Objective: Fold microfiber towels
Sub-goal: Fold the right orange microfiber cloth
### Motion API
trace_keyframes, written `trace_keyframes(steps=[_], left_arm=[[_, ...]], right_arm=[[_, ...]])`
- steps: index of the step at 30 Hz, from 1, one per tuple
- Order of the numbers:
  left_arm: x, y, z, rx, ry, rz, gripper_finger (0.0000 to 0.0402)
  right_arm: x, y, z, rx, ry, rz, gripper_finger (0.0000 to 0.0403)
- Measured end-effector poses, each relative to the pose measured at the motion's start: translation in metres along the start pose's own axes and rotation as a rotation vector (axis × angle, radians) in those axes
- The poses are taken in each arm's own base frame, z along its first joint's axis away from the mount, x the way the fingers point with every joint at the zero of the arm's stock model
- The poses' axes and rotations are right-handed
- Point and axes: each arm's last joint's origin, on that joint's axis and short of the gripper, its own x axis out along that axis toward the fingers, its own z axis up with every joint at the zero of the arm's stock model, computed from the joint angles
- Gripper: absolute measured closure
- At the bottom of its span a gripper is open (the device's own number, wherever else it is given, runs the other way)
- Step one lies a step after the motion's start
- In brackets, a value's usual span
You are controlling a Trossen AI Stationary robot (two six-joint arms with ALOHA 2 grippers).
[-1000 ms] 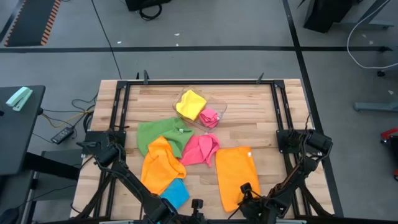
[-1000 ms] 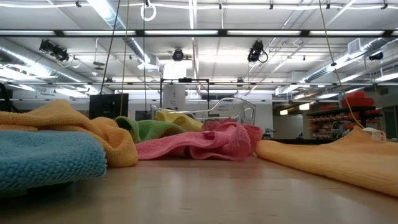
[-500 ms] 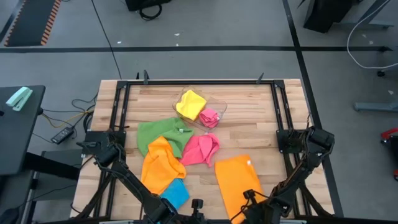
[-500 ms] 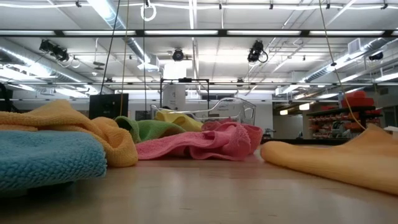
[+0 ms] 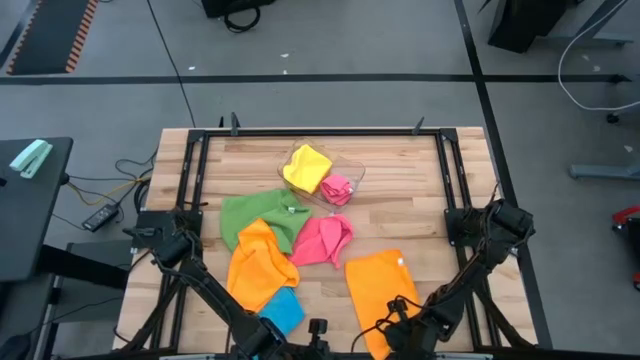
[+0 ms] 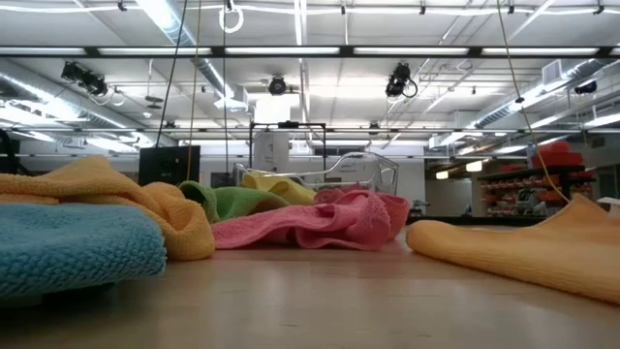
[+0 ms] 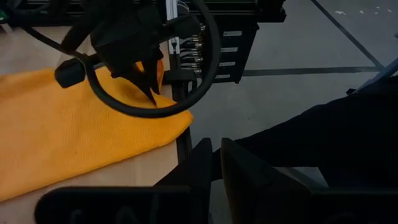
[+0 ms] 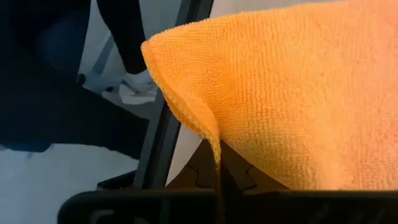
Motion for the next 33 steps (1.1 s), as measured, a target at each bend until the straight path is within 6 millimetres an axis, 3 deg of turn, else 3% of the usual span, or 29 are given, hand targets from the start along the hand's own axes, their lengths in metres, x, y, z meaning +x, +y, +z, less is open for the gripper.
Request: trace_keyframes(steps=[14,19,33], left_arm=[[0.000,0.000,0.000,0.000,0.000,0.000,0.0359],[0.000,0.000,0.000,0.000,0.000,0.000,0.0360],[0.000,0.000,0.000,0.000,0.000,0.000,0.0358]], right_arm=[[-0.051,-0.006,0.018,0.034,-0.059,0.031,0.0402],[-0.058,-0.012,0.021,0.014,-0.047,0.020,0.0402],[-0.048,-0.059,0.044,-0.037,-0.002,-0.098,0.0402]])
